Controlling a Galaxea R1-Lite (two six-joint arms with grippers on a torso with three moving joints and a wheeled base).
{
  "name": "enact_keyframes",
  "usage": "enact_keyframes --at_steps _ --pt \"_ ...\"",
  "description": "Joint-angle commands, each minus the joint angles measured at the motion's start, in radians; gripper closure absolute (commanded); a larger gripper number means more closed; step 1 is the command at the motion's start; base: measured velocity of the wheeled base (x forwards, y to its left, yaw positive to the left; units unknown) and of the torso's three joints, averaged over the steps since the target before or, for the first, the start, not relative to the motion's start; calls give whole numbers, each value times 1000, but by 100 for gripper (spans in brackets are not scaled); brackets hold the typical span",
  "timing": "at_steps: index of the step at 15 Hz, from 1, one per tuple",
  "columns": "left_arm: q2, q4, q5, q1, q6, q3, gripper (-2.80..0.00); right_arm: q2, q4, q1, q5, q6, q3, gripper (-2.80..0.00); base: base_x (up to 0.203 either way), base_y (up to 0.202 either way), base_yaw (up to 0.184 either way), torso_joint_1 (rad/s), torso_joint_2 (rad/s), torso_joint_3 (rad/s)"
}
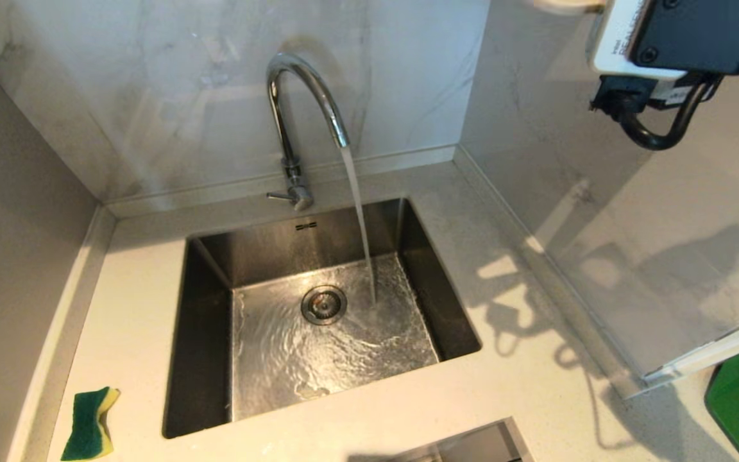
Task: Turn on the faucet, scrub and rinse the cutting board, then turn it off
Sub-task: Put down the cutting board
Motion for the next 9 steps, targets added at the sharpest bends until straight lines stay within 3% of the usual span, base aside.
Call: enact_keyframes --at_steps 1,6,9 --pt "0 0 0 1 0 0 0 2 -75 7 -36 42 98 0 0 0 0 0 0 0" --pt "0 0 0 1 0 0 0 10 -182 52 -154 241 293 0 0 0 0 0 0 0" --pt "0 0 0 1 0 0 0 17 -281 53 -185 300 429 0 0 0 0 0 0 0"
